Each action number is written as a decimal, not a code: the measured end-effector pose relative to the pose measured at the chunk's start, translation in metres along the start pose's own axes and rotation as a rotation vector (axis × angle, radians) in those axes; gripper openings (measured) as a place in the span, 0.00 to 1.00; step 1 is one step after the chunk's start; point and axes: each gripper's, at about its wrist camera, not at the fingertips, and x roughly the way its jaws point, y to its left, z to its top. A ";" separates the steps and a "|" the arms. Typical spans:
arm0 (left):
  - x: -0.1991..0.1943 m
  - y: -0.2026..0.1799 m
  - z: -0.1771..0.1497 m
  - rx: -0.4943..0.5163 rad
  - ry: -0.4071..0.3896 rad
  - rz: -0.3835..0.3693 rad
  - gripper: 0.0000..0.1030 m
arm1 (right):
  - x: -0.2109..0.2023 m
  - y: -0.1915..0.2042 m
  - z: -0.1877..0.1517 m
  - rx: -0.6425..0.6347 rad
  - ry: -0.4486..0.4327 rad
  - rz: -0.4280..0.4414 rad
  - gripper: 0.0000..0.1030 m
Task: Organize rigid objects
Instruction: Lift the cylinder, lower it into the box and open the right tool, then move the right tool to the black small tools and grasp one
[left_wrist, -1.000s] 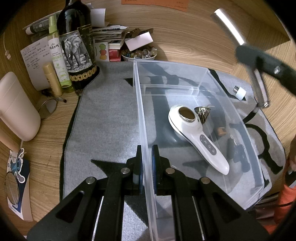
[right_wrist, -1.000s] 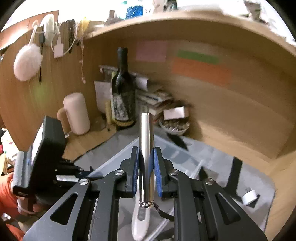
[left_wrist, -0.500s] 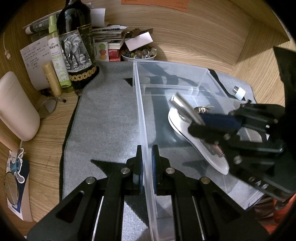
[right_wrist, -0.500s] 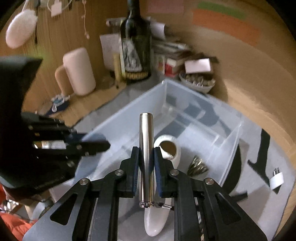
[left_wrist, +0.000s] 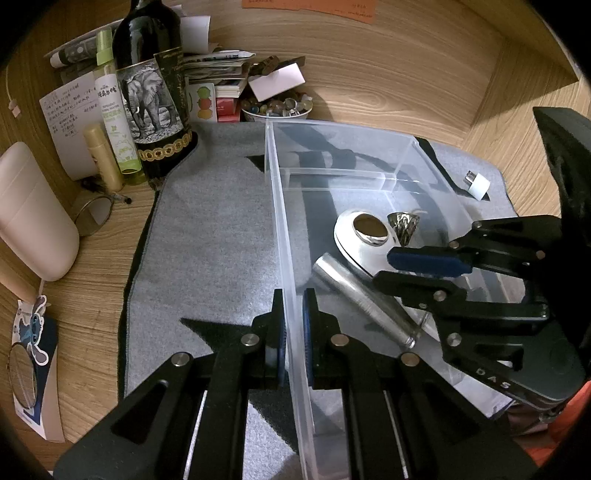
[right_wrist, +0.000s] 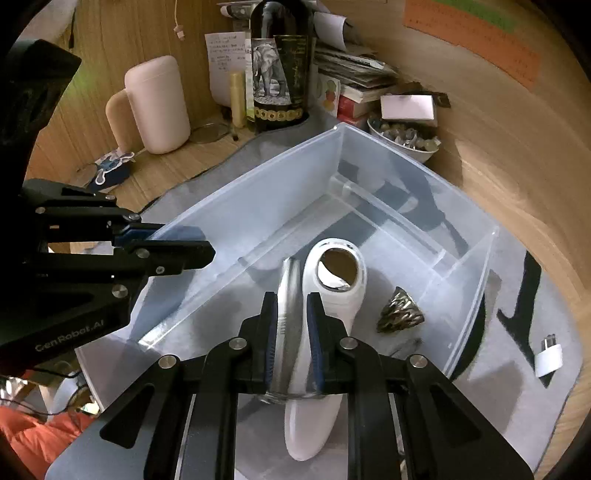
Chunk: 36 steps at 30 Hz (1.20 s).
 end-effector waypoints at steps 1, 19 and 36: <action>-0.001 0.000 0.000 0.001 0.000 0.000 0.07 | -0.001 -0.001 0.000 0.004 -0.003 0.001 0.14; 0.001 0.000 0.000 0.011 0.003 0.012 0.07 | -0.093 -0.042 -0.008 0.127 -0.256 -0.173 0.71; 0.002 -0.001 0.001 0.013 0.010 0.021 0.07 | -0.082 -0.073 -0.091 0.265 -0.107 -0.228 0.72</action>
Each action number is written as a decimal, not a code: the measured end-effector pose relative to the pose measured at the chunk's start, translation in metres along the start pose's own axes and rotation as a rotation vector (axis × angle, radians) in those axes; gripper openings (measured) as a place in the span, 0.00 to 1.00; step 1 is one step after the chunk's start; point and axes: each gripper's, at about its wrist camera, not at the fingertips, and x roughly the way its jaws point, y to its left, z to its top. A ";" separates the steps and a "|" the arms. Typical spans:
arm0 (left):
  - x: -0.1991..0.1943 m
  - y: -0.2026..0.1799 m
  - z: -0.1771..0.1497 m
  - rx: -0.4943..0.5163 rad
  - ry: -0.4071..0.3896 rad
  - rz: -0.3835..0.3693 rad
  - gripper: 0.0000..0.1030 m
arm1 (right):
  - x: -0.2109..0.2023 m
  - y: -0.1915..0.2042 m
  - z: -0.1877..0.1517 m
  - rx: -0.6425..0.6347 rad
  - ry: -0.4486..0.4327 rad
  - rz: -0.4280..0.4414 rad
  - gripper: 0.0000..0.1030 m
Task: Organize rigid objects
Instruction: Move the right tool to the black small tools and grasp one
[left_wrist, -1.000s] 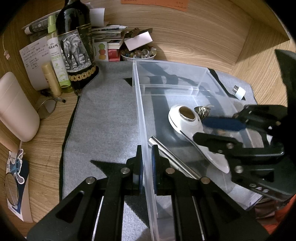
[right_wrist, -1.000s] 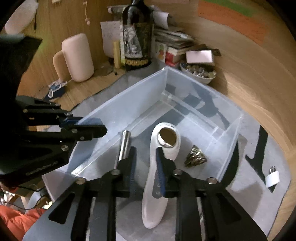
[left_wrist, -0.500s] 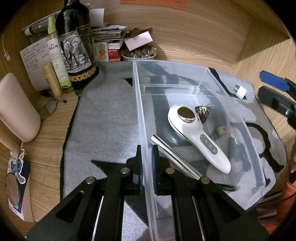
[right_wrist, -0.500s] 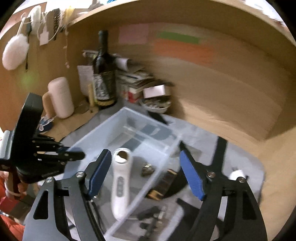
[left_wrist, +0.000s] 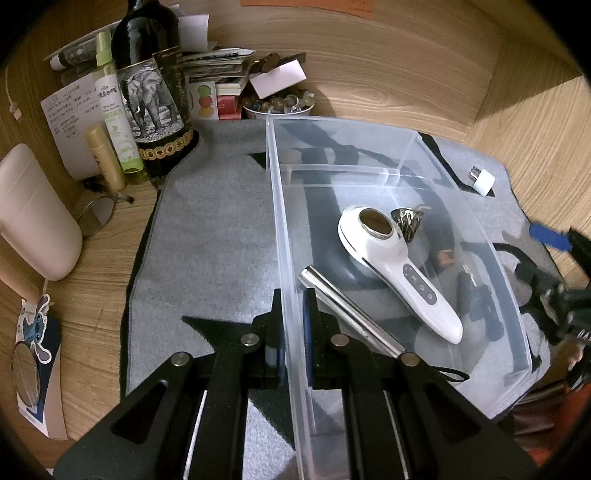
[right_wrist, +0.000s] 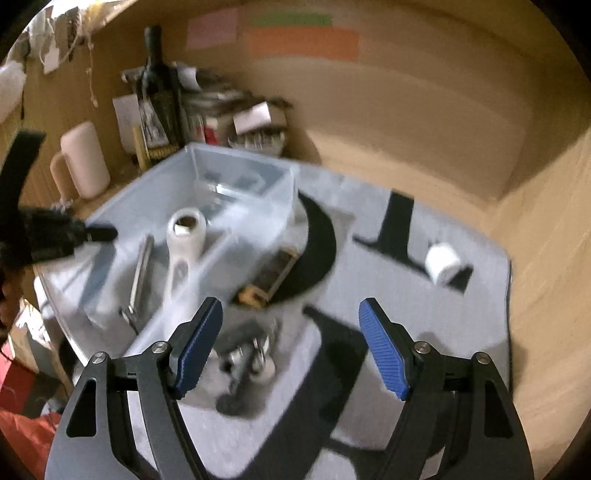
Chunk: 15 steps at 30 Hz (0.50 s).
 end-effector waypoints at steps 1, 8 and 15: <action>0.000 0.000 0.000 0.000 0.001 0.000 0.07 | 0.002 -0.001 -0.004 0.007 0.011 0.005 0.72; 0.000 0.000 -0.001 -0.004 0.001 0.011 0.07 | 0.011 0.002 -0.027 0.035 0.065 0.050 0.72; 0.000 0.000 -0.002 -0.005 0.001 0.012 0.07 | 0.026 0.013 -0.040 0.029 0.113 0.088 0.58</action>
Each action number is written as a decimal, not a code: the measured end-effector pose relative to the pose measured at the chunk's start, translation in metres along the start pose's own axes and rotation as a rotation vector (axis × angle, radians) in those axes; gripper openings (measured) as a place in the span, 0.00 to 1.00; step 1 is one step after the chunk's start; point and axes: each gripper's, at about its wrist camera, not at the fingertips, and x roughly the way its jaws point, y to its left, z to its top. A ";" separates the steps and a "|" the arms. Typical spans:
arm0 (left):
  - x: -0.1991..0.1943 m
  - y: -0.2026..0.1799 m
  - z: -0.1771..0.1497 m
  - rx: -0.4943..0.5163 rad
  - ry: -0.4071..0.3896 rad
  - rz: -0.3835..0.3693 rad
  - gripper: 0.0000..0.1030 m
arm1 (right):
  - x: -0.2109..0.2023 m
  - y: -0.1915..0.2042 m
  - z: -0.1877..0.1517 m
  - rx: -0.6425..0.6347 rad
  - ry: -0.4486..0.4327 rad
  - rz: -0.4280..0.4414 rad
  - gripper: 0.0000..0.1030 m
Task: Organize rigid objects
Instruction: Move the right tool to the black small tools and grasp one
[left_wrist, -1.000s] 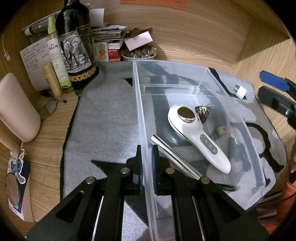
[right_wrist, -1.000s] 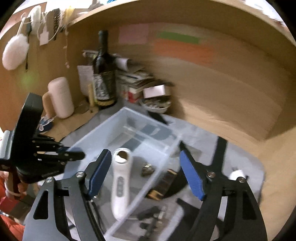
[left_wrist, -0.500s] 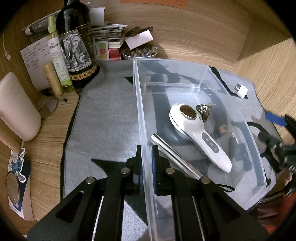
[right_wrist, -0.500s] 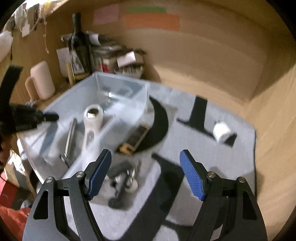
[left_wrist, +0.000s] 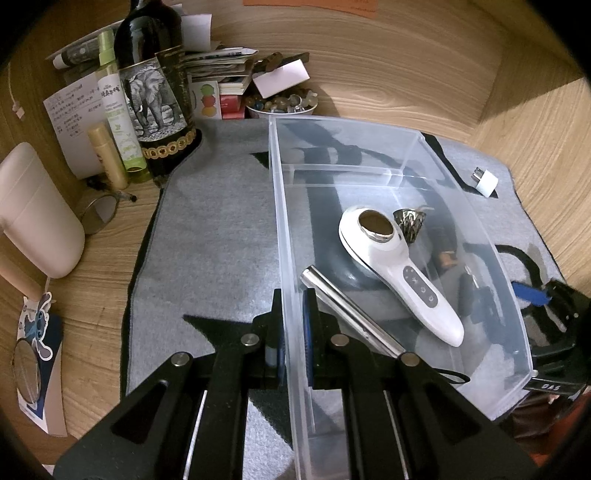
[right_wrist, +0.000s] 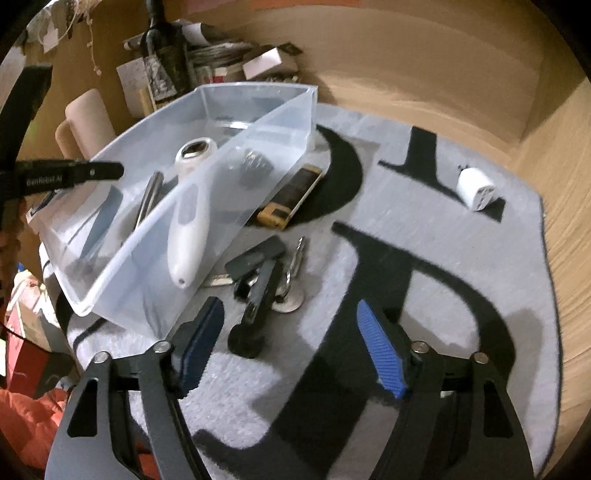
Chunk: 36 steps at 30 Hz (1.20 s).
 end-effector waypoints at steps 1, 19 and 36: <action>0.000 0.000 0.000 0.000 0.000 0.000 0.07 | 0.003 0.001 -0.001 0.000 0.011 0.010 0.51; 0.000 0.001 0.000 0.000 0.002 -0.004 0.07 | -0.011 -0.005 0.005 0.013 -0.052 0.025 0.14; 0.000 0.003 0.000 0.002 0.002 -0.004 0.07 | -0.048 -0.005 0.034 0.001 -0.193 -0.013 0.14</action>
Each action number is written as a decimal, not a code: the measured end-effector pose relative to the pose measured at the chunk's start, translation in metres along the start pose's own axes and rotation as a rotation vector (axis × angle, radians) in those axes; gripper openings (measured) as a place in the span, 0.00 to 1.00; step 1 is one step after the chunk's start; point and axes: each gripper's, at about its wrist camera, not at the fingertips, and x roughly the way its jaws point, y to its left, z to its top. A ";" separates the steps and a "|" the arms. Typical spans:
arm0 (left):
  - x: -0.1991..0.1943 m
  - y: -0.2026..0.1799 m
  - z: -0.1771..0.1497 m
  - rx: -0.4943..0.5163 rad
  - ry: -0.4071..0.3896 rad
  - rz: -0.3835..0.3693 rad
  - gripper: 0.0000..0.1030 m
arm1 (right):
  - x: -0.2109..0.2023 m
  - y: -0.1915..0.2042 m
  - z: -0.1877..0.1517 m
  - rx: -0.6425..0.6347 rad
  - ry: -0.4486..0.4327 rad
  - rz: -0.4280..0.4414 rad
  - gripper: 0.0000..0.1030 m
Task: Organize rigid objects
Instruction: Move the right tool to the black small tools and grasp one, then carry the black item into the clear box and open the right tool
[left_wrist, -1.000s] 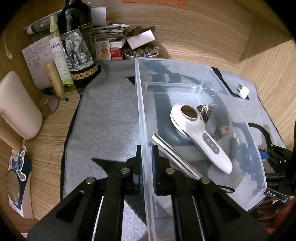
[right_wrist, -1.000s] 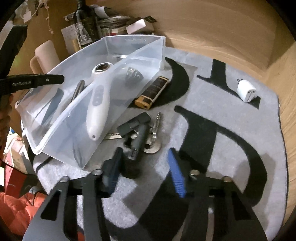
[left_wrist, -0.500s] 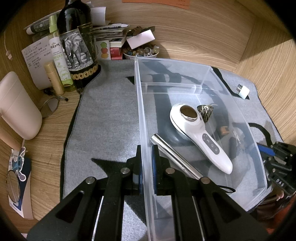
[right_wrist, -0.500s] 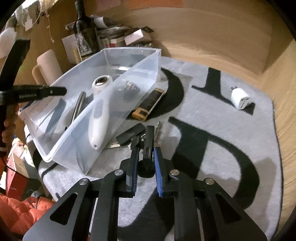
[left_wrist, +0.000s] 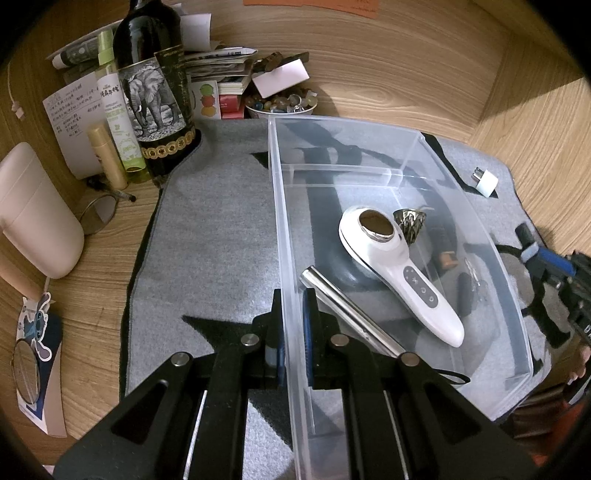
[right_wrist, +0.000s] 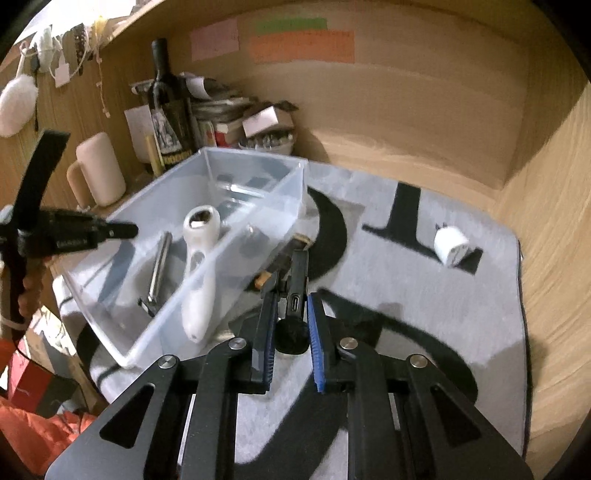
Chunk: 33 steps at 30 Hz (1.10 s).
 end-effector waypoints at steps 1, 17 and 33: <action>0.000 0.000 0.000 0.000 0.000 -0.001 0.07 | -0.001 0.002 0.003 -0.005 -0.013 0.004 0.14; 0.001 0.000 0.000 -0.001 0.002 -0.004 0.07 | 0.009 0.042 0.053 -0.083 -0.101 0.131 0.14; 0.001 -0.002 -0.001 0.000 0.001 -0.004 0.07 | 0.064 0.086 0.046 -0.240 0.104 0.188 0.15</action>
